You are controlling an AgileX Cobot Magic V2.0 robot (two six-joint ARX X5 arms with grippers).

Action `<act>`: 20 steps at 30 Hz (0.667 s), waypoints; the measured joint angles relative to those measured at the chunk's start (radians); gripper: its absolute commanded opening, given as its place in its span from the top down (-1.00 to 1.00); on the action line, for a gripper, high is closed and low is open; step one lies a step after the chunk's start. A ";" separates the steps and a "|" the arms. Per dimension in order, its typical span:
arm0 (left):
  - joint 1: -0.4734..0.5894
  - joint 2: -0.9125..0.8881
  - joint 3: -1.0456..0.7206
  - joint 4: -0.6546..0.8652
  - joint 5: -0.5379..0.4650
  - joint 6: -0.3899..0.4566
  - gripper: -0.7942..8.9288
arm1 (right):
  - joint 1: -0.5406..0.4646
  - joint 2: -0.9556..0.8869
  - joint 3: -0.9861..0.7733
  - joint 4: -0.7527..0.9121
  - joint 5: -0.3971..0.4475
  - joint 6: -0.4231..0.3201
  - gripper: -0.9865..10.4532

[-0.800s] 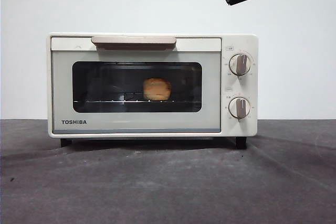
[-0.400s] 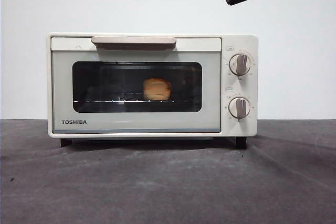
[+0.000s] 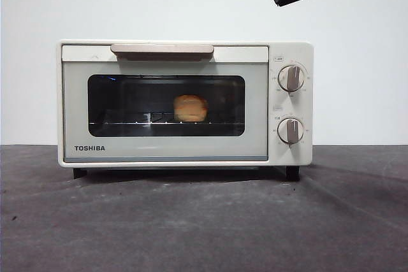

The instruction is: The left arm flap open the oven, the right arm pick bread and place it into oven, the left arm flap close the oven

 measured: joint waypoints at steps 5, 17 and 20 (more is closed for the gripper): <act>0.000 0.000 -0.014 0.000 0.000 0.007 0.78 | 0.000 0.000 0.000 0.000 0.000 0.000 0.81; 0.000 0.000 -0.029 0.007 -0.002 0.049 0.78 | 0.000 0.000 0.000 0.000 0.000 0.000 0.81; 0.000 0.000 -0.029 0.007 -0.002 0.051 0.78 | 0.000 0.000 0.000 0.000 0.000 0.000 0.81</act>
